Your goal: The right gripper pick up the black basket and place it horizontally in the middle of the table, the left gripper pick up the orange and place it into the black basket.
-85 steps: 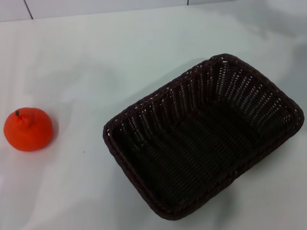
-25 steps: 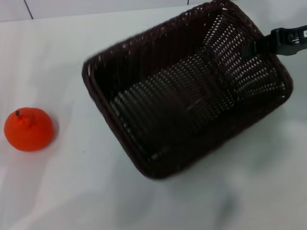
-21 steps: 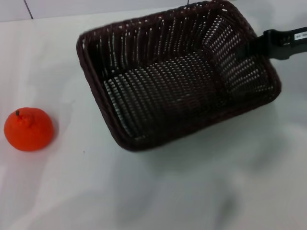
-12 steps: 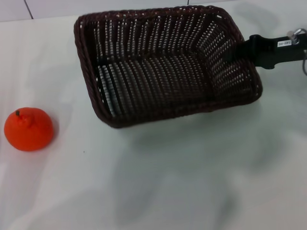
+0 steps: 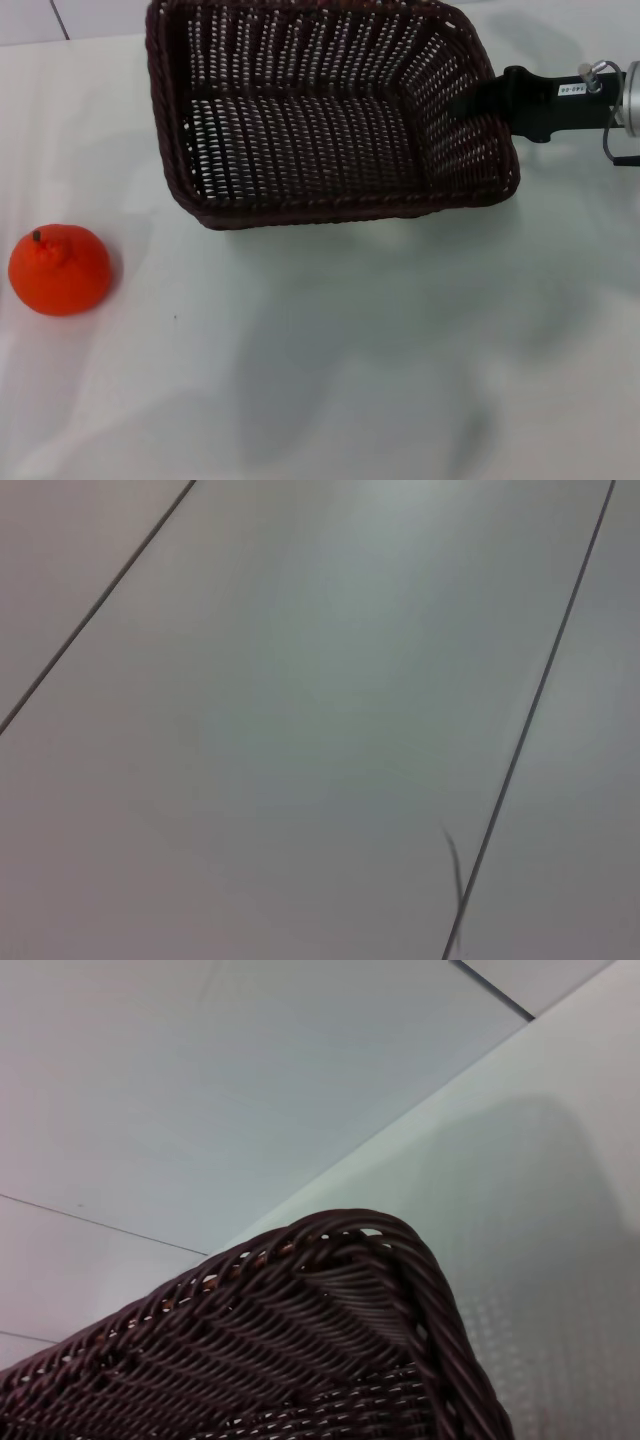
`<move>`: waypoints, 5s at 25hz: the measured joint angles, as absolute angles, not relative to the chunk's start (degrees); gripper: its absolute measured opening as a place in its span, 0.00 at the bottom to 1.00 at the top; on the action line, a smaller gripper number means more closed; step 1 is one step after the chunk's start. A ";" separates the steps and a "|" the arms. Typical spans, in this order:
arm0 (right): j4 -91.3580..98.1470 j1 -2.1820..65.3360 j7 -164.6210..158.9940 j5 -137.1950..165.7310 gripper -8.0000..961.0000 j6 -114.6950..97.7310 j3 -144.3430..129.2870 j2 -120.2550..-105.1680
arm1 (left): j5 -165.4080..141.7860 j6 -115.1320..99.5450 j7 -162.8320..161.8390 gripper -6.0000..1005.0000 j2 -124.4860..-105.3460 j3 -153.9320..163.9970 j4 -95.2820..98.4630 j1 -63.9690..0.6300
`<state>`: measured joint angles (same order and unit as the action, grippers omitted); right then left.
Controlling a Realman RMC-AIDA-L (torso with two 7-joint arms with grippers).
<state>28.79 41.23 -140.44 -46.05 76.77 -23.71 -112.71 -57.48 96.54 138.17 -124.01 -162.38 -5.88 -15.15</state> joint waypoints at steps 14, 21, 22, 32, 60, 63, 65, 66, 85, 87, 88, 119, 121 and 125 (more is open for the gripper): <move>27.03 41.20 -138.46 -46.63 0.54 77.46 -23.47 -112.72 | -57.48 95.05 138.17 0.78 -123.92 -162.32 -5.89 -15.51; 25.99 39.65 -138.67 -48.60 0.81 78.82 -22.90 -112.19 | -57.55 94.47 138.01 0.78 -123.88 -160.36 -6.61 -15.52; 26.21 39.26 -138.60 -49.59 0.81 78.94 -22.87 -111.96 | -57.56 94.16 137.83 0.78 -123.83 -158.59 -7.26 -15.29; 27.45 37.11 -135.96 -58.30 0.81 77.78 -22.69 -108.77 | -61.75 86.81 137.99 0.77 -121.59 -132.51 -17.62 -9.23; 27.40 41.38 -132.38 -59.46 0.81 71.54 -22.50 -109.68 | -69.57 73.30 137.68 0.46 -121.62 -131.53 -18.69 -7.67; 27.40 41.38 -132.32 -59.50 0.81 71.29 -22.49 -109.68 | -69.54 73.65 137.61 0.41 -121.65 -131.56 -18.70 -7.86; 27.40 41.38 -132.31 -59.50 0.81 70.98 -22.48 -109.68 | -69.23 74.31 137.20 0.37 -121.86 -132.08 -18.77 -8.01; 27.40 41.34 -132.30 -59.51 0.81 70.84 -22.45 -109.68 | -69.15 74.72 136.93 0.36 -122.01 -132.52 -18.81 -8.05; 27.39 38.65 -129.16 -62.09 0.81 69.68 -22.37 -111.00 | -69.52 86.76 123.48 0.17 -123.74 -135.98 -18.46 -24.64; 27.37 38.03 -128.94 -62.64 0.80 69.84 -22.37 -111.06 | -69.58 83.18 120.95 0.16 -123.76 -132.86 -18.91 -25.99; 27.37 37.71 -128.80 -62.84 0.80 69.86 -22.37 -111.08 | -69.59 81.68 120.20 0.15 -123.83 -131.70 -19.02 -26.35; 21.52 31.96 -55.59 -108.94 0.80 60.78 -20.84 -119.29 | -59.98 98.61 136.50 0.93 -124.18 -157.37 -11.40 -11.84; 20.21 32.19 -50.93 -111.98 0.80 60.83 -20.83 -119.30 | -59.93 99.77 137.05 0.93 -124.18 -159.80 -10.37 -11.06; 19.37 32.45 -46.75 -114.82 0.80 60.92 -20.81 -119.40 | -59.86 100.88 137.14 0.93 -124.19 -161.54 -9.89 -10.17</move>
